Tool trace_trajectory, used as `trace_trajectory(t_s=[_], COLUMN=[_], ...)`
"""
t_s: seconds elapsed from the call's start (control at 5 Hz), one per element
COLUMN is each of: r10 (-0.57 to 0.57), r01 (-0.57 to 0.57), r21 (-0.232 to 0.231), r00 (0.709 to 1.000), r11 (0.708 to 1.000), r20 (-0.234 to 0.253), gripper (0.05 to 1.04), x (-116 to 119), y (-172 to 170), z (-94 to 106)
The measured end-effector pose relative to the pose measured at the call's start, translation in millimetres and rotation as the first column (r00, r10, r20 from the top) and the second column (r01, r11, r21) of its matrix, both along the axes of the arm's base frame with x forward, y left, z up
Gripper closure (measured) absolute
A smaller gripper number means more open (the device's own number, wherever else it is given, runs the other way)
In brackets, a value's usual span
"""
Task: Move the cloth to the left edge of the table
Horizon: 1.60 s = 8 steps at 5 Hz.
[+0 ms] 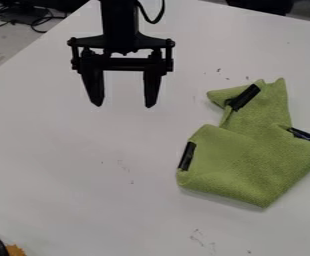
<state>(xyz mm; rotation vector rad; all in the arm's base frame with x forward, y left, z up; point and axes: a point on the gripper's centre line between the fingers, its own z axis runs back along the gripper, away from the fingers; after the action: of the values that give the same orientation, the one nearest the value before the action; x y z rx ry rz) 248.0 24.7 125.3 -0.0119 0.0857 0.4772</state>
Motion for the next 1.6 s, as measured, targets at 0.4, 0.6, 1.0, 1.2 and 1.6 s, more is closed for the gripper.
trace_trajectory(t_s=[0.4,0.6,1.0,1.2,1.6], r10=[-0.063,-0.176,-0.279,-0.348,-0.401], r01=[0.063,0.174,0.280,0.349,0.401], r21=[-0.004,-0.031,-0.057,-0.066,-0.064], r00=[0.996,0.981,0.960,0.937,0.916], r11=[0.998,0.984,0.958,0.935,0.914], r20=[-0.064,-0.079,0.015,0.017,0.013], gripper=[0.084,0.084,0.084,0.084,0.084], x=[7.5,26.1,44.2,68.3,89.7], y=[-3.7,-20.8,-83.1,-118.0,-155.3], z=[-12.7,-17.8,-42.0,-57.6,-86.2])
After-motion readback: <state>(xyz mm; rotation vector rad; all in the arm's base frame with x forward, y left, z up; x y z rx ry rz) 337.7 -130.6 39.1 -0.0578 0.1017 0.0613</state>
